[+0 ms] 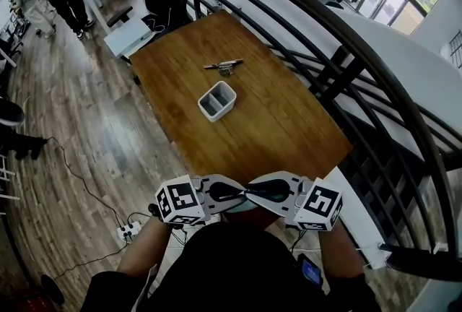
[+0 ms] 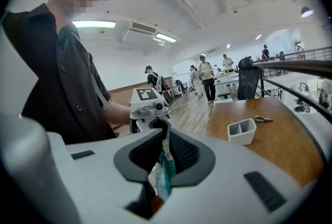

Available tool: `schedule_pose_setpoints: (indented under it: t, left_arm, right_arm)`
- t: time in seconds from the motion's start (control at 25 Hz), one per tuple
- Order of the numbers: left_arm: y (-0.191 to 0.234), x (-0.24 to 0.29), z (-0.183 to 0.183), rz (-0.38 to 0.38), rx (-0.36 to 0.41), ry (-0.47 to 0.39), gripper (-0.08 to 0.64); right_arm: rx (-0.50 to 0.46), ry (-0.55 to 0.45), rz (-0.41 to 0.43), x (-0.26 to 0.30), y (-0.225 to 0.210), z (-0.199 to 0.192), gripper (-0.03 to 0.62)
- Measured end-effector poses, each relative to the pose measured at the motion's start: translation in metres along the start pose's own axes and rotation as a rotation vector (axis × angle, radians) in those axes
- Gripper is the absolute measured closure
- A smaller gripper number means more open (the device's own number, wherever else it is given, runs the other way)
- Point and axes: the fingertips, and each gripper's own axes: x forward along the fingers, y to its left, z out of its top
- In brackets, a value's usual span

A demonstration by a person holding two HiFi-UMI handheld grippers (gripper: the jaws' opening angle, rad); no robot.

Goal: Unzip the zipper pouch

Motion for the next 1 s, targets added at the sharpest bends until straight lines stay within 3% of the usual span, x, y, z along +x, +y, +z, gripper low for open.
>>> schedule_pose_setpoints:
  t: [0.16,0.4,0.64,1.0]
  left_arm:
    - [0.005,-0.002,0.004,0.012,-0.004,-0.014,0.543]
    - [0.02,-0.004,0.015,0.092,0.035,-0.044,0.543]
    - [0.03,-0.003,0.011,0.163,0.078,-0.005,0.543]
    - [0.036,0.001,0.008,0.211,0.176,0.08,0.543]
  right_arm:
    - [0.048,-0.06,-0.037,-0.015,-0.011,0.004,0.557]
    - [0.301,-0.224,-0.124,-0.026,-0.036,0.001,0.559]
    - [0.511,-0.275,-0.159,-0.025,-0.049,-0.008,0.561]
    - [0.626,-0.307,-0.167,-0.025,-0.053,-0.014,0.545]
